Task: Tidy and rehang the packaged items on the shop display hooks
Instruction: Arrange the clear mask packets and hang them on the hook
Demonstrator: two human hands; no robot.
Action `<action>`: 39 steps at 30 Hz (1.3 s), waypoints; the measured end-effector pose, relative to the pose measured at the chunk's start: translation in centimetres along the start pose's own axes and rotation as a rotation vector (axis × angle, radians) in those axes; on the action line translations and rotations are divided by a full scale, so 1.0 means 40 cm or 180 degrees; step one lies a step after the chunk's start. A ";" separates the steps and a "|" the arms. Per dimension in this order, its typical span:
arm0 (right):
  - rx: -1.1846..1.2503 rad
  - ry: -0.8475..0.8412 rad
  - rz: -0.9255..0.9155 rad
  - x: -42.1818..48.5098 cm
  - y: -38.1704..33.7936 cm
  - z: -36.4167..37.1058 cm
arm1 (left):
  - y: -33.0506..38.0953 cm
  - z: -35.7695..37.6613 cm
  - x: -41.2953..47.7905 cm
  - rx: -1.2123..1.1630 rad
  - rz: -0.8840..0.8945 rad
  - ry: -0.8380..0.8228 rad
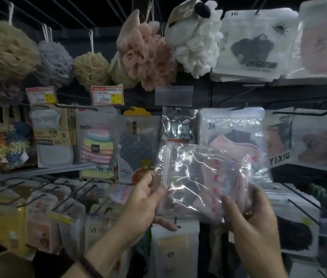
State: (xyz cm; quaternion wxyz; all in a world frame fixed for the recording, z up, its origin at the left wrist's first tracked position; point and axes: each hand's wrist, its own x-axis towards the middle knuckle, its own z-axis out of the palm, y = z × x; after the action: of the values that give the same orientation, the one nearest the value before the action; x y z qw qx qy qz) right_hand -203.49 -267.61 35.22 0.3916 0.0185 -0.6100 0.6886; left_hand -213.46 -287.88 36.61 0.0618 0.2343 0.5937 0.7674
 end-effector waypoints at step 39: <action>-0.2654 0.0511 -0.2499 0.311 -0.222 -0.113 | 0.231 0.332 0.209 0.2007 0.2322 0.0281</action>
State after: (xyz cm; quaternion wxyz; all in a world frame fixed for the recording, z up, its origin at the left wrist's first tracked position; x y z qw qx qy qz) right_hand -205.07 -257.75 47.67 0.6370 0.0353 -0.7456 0.1924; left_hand -213.41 -275.72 50.16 -0.3106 0.4017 0.6785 0.5309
